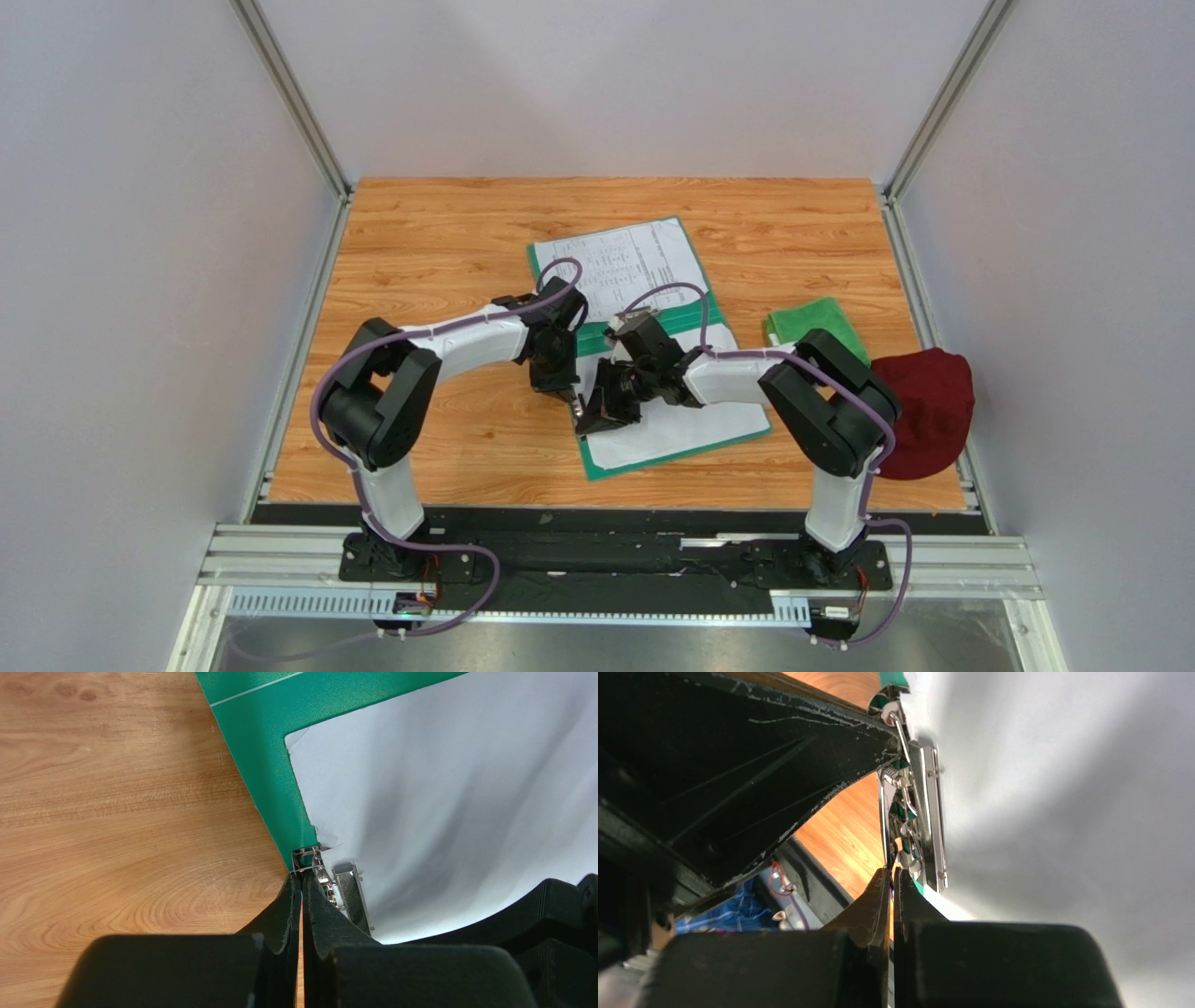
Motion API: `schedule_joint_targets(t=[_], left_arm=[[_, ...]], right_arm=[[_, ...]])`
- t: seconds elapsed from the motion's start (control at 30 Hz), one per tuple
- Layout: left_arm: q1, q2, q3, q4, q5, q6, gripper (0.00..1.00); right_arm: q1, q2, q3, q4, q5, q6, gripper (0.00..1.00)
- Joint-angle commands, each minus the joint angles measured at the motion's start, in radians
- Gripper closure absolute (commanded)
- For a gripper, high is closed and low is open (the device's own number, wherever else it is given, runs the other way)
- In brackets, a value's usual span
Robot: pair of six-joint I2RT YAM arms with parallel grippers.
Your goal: Put the files into the folder
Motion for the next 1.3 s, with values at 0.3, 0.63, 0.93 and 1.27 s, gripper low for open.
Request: schedule_joint_targets(t=[0.3, 0.63, 0.93, 1.27], left_arm=[[0.041, 0.109, -0.028, -0.036, -0.127, 0.099, 1.0], [0.046, 0.1, -0.018, -0.042, -0.115, 0.102, 1.0], [0.049, 0.05, -0.01, -0.056, -0.101, 0.125, 1.0], [0.07, 0.017, 0.002, -0.065, -0.092, 0.147, 1.0]], right_arm=[[-0.123, 0.118, -0.218, -0.07, 0.076, -0.06, 1.0], [-0.075, 0.15, -0.136, -0.332, 0.401, -0.054, 1.0], [-0.059, 0.178, -0.228, 0.192, -0.046, 0.125, 1.0], [-0.033, 0.036, -0.054, -0.123, 0.003, -0.037, 1.0]])
